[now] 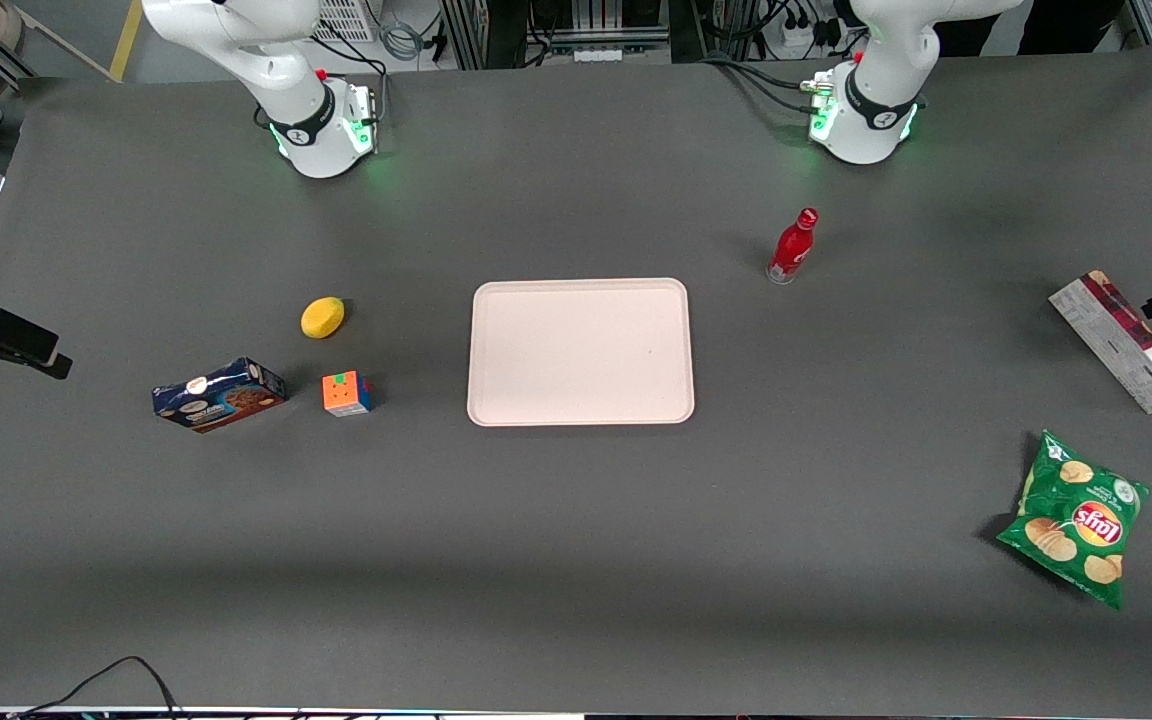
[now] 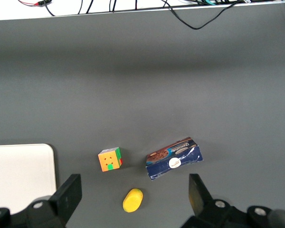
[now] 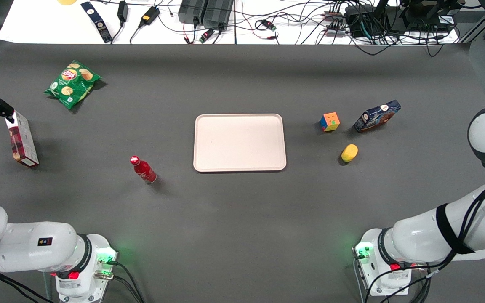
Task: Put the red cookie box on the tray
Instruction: 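Close the left gripper on the cookie box's end and lift it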
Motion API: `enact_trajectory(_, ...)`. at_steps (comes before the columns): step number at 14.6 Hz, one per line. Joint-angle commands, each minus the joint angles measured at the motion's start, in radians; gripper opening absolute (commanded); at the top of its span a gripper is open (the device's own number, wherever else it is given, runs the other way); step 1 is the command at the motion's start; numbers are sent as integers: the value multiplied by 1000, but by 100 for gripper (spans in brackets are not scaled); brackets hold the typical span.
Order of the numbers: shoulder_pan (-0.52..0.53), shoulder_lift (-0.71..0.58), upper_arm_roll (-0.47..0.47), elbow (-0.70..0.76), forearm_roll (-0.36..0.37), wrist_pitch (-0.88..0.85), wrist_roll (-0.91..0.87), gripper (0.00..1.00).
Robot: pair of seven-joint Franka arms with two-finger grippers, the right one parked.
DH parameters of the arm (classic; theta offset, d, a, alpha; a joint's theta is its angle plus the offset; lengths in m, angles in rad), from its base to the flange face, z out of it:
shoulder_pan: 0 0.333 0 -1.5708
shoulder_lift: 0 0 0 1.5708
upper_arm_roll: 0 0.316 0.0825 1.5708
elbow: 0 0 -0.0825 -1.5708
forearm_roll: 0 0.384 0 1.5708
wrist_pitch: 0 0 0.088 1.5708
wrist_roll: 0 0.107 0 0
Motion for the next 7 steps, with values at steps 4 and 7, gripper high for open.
enact_trajectory(4,8,93,9,-63,-166,181,166,100)
enact_trajectory(7,9,150,9,-64,-211,274,242,100)
